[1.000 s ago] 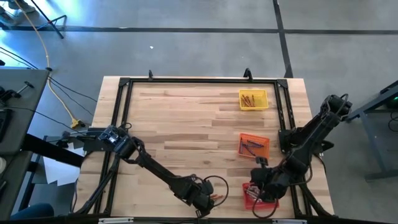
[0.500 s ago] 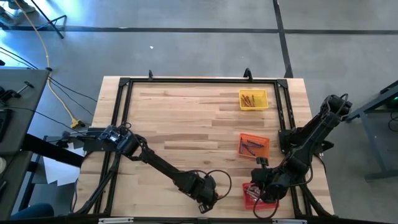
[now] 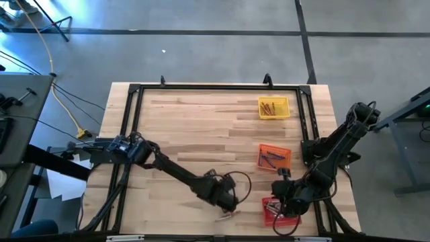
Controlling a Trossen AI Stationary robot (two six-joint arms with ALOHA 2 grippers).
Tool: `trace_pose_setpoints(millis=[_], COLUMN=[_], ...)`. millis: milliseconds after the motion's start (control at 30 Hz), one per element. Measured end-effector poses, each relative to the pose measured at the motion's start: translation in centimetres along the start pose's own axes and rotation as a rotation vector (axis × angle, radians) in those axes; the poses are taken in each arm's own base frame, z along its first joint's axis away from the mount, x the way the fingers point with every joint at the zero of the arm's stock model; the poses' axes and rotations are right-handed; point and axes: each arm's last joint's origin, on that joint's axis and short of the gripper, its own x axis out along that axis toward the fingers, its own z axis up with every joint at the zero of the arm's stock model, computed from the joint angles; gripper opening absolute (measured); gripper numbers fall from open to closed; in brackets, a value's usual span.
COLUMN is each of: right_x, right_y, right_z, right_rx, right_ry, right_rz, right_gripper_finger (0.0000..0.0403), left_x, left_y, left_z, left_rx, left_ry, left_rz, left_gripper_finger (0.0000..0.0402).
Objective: Sort crayons
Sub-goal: Put the orange crayon into the yellow bin
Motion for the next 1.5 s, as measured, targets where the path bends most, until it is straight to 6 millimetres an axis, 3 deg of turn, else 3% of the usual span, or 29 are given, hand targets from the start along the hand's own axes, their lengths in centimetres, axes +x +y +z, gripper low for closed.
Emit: trace_pose_setpoints(millis=[433,633,867,1033,1167,1333,1500], right_x=[-0.1,-2.1,-5.0,-4.0,-3.0,-3.2,-2.3], right_y=[-1.1,-3.2,-7.0,-10.1,-12.6,-14.9,-15.0], right_z=[-0.4,0.8,3.9,6.6,8.1,8.3,7.6], right_rx=[-0.042,-0.037,0.033,-0.006,-0.057,-0.079,-0.121], right_ry=[-0.039,-0.289,-0.507,-0.625,-0.848,-1.130,-1.242], right_rz=[-0.180,-0.406,-0.533,-0.345,-0.125,0.063,0.298], right_gripper_finger=[0.0053,0.0053,0.0053,0.0053,0.0053,0.0053,0.0053], left_x=[-5.3,-10.7,-17.6,-19.6,-20.3,-20.7,-20.6], left_y=[1.5,1.7,1.1,0.0,-0.4,-0.5,-0.3], left_z=[3.1,3.3,0.7,-1.8,-2.8,-3.3,-3.0], left_rx=[-0.060,-0.084,-0.084,-0.063,-0.067,-0.057,-0.069], left_ry=[-0.216,-0.412,-0.664,-0.797,-0.854,-0.906,-0.937], left_rz=[0.035,0.060,0.091,0.122,0.135,0.166,0.199], left_gripper_finger=[0.0000,0.0000,0.0000,0.0000,0.0000,0.0000,0.0000])
